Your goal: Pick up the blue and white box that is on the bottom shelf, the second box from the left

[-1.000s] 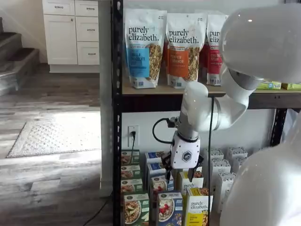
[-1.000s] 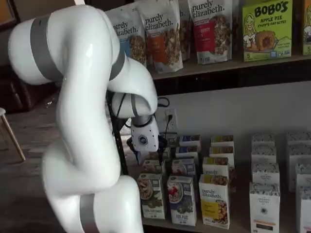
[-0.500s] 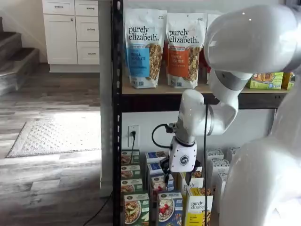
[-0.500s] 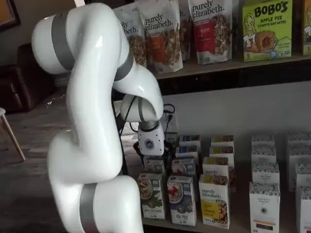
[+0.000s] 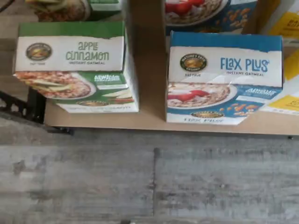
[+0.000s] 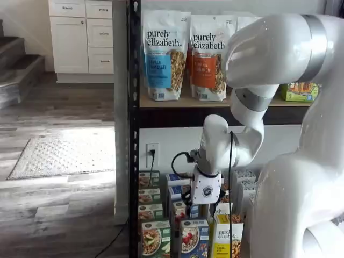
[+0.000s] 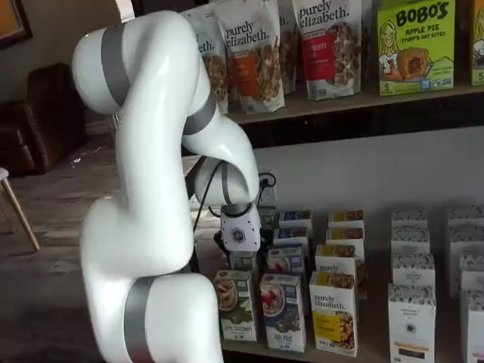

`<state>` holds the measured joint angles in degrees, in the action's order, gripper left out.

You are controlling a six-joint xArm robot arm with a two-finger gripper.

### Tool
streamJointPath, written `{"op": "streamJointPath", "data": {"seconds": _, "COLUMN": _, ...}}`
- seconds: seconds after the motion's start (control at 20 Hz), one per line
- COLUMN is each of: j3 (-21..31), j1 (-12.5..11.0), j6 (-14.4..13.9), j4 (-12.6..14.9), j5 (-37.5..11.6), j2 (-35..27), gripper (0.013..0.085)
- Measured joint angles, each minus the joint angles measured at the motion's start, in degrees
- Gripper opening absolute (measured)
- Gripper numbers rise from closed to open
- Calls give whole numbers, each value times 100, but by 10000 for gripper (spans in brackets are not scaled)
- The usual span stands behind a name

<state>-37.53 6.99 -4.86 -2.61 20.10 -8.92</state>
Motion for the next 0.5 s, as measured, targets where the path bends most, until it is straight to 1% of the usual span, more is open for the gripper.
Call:
{"op": "streamJointPath", "data": {"seconds": 0.1, "j3": -15, "j1": -8, "j6": -110, "j4": 132, "j5": -203, "j2": -155, "gripper": 850}}
{"op": "streamJointPath", "data": {"seconds": 0.2, "j3": -42, "j1": -10, "j6": -136, "j4": 166, "j5": -350, "j2": -305, "gripper": 850}}
{"op": "streamJointPath", "data": {"seconds": 0.35, "j3": -55, "j1": -9, "j6": -105, "j4": 142, "j5": -652, "j2": -535, "gripper": 850}}
{"op": "streamJointPath", "data": {"seconds": 0.5, "j3": -116, "j1": -47, "j6": -312, "j4": 394, "j5": -763, "j2": -716, "gripper": 850}}
